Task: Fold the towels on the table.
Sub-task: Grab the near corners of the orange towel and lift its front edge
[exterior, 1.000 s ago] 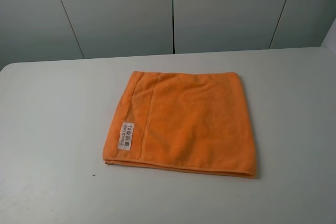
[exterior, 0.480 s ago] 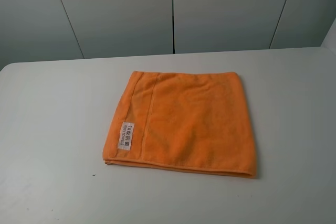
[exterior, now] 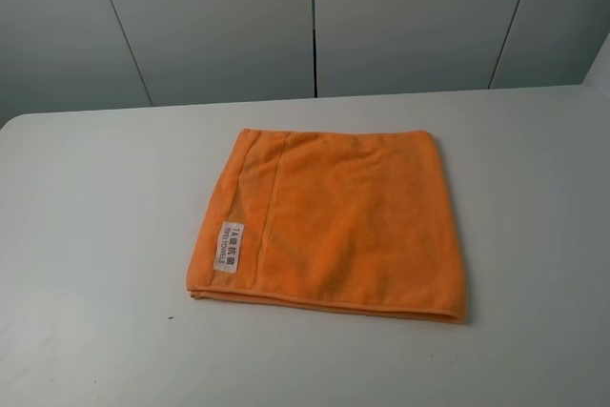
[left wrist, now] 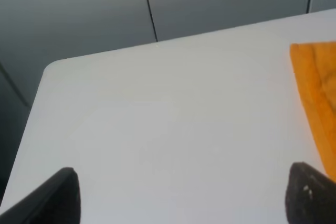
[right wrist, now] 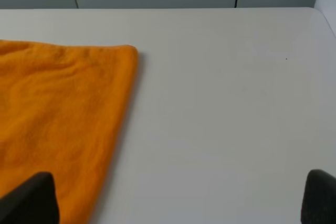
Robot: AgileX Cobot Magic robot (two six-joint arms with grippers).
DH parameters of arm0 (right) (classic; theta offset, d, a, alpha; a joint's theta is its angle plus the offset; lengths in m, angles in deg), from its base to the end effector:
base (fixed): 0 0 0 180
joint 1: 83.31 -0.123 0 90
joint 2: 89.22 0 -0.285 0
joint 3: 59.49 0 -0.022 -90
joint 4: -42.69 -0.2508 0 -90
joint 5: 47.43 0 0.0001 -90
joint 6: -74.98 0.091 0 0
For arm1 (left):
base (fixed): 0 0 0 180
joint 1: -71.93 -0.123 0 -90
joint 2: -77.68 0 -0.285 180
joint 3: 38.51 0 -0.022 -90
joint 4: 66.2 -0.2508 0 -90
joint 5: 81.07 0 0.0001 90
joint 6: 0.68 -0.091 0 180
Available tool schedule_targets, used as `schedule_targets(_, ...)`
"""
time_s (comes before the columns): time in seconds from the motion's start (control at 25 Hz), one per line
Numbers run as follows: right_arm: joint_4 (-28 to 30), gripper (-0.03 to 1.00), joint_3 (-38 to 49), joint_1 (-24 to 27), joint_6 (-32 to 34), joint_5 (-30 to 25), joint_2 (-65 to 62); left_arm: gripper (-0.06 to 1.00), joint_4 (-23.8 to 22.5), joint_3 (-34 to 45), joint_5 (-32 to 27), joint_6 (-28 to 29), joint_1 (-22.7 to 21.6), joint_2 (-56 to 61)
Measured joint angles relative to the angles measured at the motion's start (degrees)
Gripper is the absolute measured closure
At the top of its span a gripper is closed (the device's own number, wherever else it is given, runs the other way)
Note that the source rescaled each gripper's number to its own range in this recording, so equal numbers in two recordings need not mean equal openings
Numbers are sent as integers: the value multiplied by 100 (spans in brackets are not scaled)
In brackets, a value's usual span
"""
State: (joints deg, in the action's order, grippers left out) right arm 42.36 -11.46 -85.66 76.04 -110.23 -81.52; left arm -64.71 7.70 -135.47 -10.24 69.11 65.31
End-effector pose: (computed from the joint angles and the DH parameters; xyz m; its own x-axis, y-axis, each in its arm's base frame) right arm -0.0077 0.0002 0.2770 -0.4781 0.0015 -0.8783 -0.0354 0.9992 0.0210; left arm 0.0080 -0.0015 0.2980 -0.3898 0.1321 -0.9114 0.0295 0.9909 0.1310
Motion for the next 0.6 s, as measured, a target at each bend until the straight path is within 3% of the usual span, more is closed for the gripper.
schedule_targets(0.32,-206,-3,0,0,118,0,0,-6,233,-13,846,-784,0,-1682)
schedule_targets(0.44,-356,-3,0,0,-106,0,13,-6,474,-63,1252,-1234,0,-2465)
schedule_targets(0.6,-575,-3,0,0,-616,0,545,-6,795,-239,1727,-1427,97,-3528)
